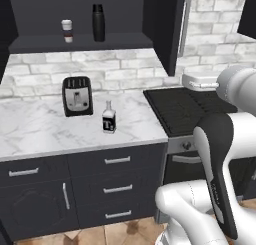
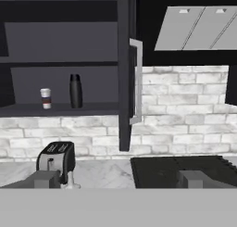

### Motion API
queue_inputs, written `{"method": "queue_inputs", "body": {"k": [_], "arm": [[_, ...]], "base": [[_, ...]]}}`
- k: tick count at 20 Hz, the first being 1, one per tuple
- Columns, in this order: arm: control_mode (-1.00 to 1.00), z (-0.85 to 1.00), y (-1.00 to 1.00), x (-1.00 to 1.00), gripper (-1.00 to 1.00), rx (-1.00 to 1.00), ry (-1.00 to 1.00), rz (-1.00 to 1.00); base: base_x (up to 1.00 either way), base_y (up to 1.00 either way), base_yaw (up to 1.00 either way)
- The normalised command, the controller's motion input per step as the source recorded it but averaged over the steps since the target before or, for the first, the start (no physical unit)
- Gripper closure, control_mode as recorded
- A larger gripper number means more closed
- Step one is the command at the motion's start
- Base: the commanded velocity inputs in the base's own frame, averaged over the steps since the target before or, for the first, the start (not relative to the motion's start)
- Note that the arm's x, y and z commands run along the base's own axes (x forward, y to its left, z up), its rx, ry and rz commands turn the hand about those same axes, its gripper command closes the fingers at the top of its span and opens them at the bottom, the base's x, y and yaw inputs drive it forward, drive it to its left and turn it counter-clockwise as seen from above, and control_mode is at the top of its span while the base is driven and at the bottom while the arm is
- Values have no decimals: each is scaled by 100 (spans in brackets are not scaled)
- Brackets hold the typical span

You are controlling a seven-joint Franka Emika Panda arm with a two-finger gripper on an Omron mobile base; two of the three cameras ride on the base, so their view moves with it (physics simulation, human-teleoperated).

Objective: Sort all alcoholic drinks to one cabinet, and non-alcoholic drinks to the other.

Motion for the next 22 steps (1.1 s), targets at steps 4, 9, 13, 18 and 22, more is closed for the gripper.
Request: {"method": "queue_inputs", "body": {"k": [4,9,13,18,22], "arm": [[100,0,0,0,-100,0,0,0],[100,0,0,0,-100,0,0,0],[100,0,0,0,-100,0,0,0],[100,0,0,0,-100,0,0,0],[100,0,0,0,-100,0,0,0]], "base": [[14,40,1],[23,38,1],[29,35,1],[31,34,1],[34,33,1]]}}
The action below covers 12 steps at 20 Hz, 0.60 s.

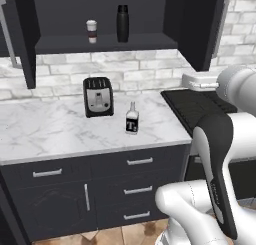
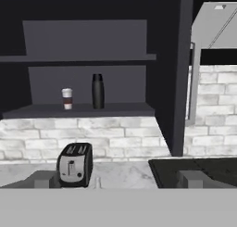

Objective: Sort all alcoholic drinks to one cabinet, and non-alcoholic drinks to the other.

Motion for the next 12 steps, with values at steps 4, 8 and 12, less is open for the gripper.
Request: {"method": "queue_inputs", "body": {"k": [4,8,12], "arm": [[100,0,0,0,-100,0,0,0],[100,0,0,0,-100,0,0,0],[100,0,0,0,-100,0,0,0]], "base": [[35,30,1],[37,29,1],[36,29,1]]}}
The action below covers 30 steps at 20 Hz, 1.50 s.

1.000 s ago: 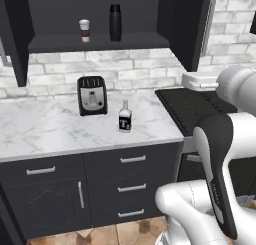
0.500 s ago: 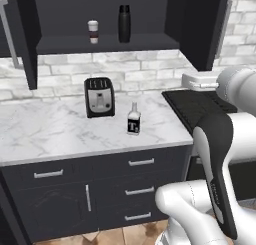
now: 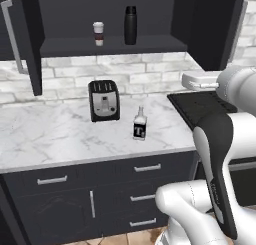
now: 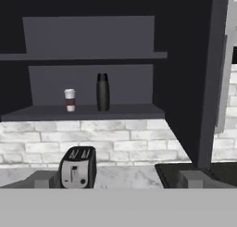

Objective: Sort all alcoholic drinks to one cabinet, and non-alcoholic drinks to the other.

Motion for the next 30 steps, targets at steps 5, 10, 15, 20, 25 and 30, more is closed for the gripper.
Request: {"method": "queue_inputs", "body": {"k": [5,10,15,20,25,30], "arm": [[100,0,0,0,-100,0,0,0],[100,0,0,0,-100,0,0,0],[100,0,0,0,-100,0,0,0],[100,0,0,0,-100,0,0,0],[100,0,0,0,-100,0,0,0],[100,0,0,0,-100,0,0,0]], "base": [[37,30,1],[37,30,1],[32,29,0],[25,25,0],[19,22,0],[18,19,0]]}}
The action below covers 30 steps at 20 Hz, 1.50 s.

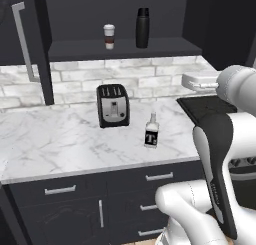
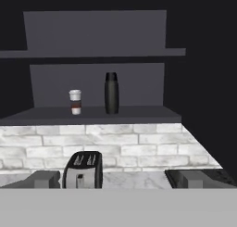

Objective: Sort all alcoholic drinks to one cabinet, and non-alcoholic drinks to the other.

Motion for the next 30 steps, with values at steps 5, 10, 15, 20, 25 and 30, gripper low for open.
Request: {"method": "queue_inputs", "body": {"k": [5,10,15,20,25,30], "arm": [[100,0,0,0,-100,0,0,0],[-100,-19,14,13,-100,0,17,0],[-100,-27,12,22,-100,0,21,0],[-100,-26,9,17,-100,0,19,0],[-100,-31,3,18,-100,0,18,0],[-100,-30,0,14,-100,0,16,0]], "base": [[13,21,0],[0,0,0],[0,0,0],[0,0,0],[0,0,0],[0,0,0]]}}
